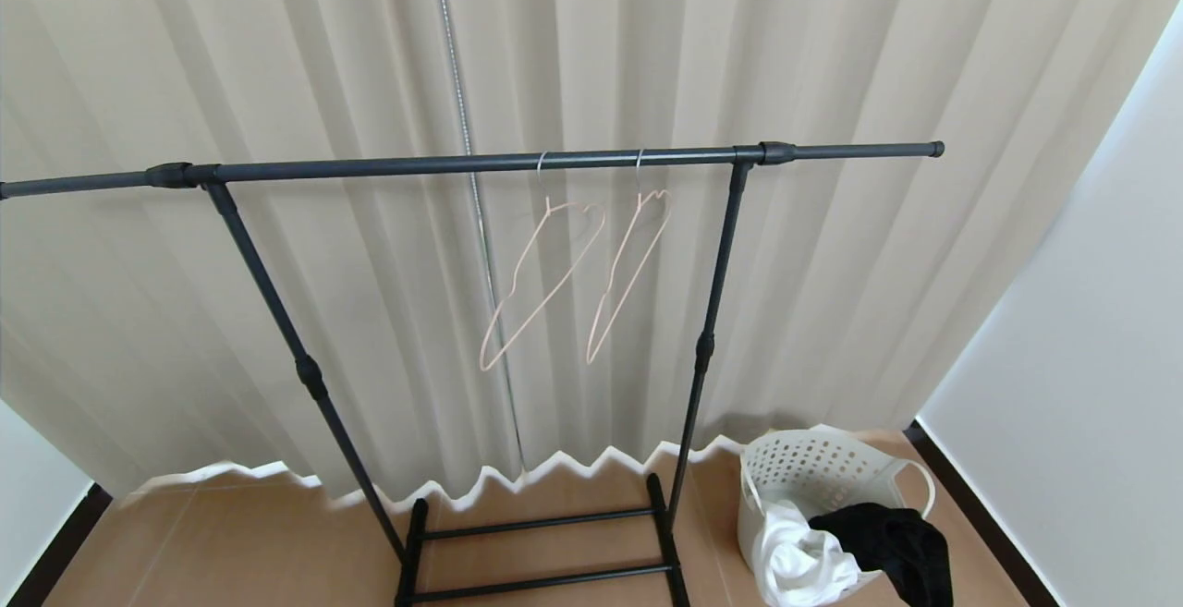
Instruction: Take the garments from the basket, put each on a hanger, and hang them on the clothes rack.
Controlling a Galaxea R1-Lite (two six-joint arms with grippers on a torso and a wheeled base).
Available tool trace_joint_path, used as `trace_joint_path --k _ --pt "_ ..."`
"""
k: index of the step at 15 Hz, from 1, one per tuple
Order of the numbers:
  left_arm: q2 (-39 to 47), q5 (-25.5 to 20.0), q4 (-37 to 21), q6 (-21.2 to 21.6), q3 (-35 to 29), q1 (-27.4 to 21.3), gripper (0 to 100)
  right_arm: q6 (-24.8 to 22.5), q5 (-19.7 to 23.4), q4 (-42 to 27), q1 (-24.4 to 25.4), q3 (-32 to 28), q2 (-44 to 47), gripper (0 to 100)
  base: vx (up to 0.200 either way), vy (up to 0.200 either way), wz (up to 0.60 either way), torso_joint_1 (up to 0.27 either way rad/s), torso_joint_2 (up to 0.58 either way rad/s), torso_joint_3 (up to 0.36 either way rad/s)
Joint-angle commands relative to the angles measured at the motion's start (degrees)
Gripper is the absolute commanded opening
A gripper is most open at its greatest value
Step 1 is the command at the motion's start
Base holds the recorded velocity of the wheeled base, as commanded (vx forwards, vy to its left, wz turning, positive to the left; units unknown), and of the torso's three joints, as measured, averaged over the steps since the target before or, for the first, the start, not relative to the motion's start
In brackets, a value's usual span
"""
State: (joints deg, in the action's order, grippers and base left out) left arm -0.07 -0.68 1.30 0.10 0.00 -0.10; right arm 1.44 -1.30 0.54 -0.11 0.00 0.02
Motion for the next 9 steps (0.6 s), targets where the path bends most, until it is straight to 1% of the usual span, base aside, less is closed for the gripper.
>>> trace_joint_path --k 1,9 --pt "0.1 0.0 0.0 0.0 0.0 0.0 100 -0.2 0.0 0.1 0.0 0.0 0.0 100 0.000 0.000 0.00 0.000 0.00 0.000" --pt "0.1 0.0 0.0 -0.1 0.0 0.0 100 -0.4 0.1 0.1 0.0 0.0 0.0 100 0.000 0.000 0.00 0.000 0.00 0.000"
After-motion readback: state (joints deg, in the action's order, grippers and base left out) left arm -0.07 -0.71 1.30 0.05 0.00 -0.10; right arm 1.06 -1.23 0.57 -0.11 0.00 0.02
